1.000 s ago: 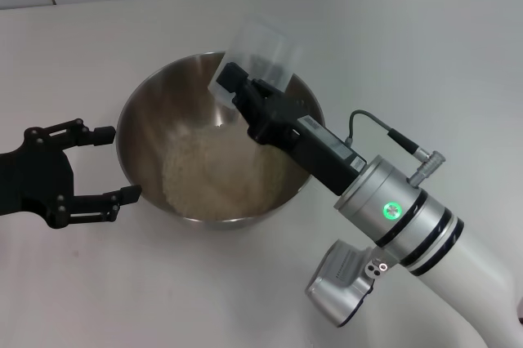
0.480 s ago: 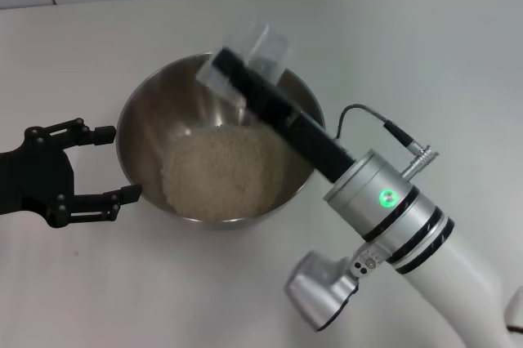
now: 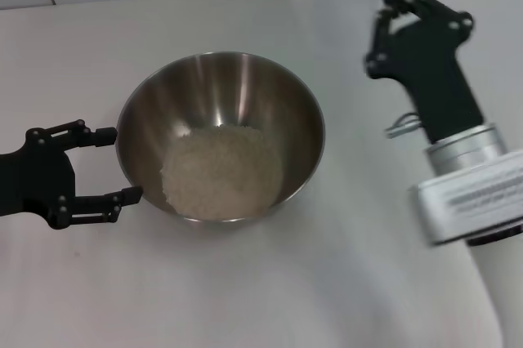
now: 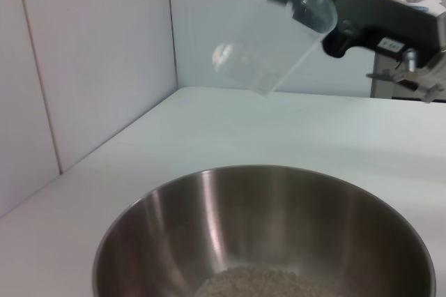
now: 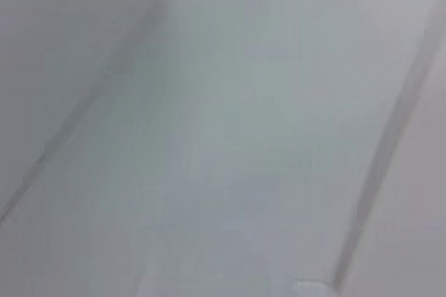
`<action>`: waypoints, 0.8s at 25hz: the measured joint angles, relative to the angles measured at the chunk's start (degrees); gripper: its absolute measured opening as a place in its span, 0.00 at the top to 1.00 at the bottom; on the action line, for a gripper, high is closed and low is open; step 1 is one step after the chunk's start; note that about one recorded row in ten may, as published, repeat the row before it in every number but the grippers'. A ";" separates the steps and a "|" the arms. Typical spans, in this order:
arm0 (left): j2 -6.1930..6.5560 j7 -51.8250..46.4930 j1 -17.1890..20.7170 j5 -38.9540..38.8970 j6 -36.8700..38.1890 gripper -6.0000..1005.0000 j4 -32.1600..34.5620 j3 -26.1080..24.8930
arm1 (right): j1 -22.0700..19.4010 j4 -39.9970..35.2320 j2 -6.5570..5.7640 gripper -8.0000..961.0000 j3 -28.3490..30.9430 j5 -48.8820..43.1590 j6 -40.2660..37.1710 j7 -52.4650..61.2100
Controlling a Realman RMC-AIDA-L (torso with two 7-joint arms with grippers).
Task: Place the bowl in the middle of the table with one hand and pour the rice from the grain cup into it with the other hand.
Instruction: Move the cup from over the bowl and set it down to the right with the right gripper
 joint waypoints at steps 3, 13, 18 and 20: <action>0.00 0.00 -0.03 -0.18 -0.06 0.14 -0.01 0.67 | 1.69 -8.24 0.23 0.90 0.83 3.79 1.49 15.68; 0.00 0.00 0.00 -0.33 -0.10 0.14 0.00 1.06 | 8.88 -19.40 0.23 0.88 0.42 6.76 19.60 29.45; 0.00 0.00 -0.14 -0.20 -0.10 0.14 0.00 1.06 | 11.19 -19.75 0.12 0.87 0.33 6.41 26.15 29.63; 0.00 0.00 -0.27 -0.15 -0.10 0.14 0.00 1.06 | 11.78 -19.80 0.09 0.86 0.35 6.26 27.90 29.68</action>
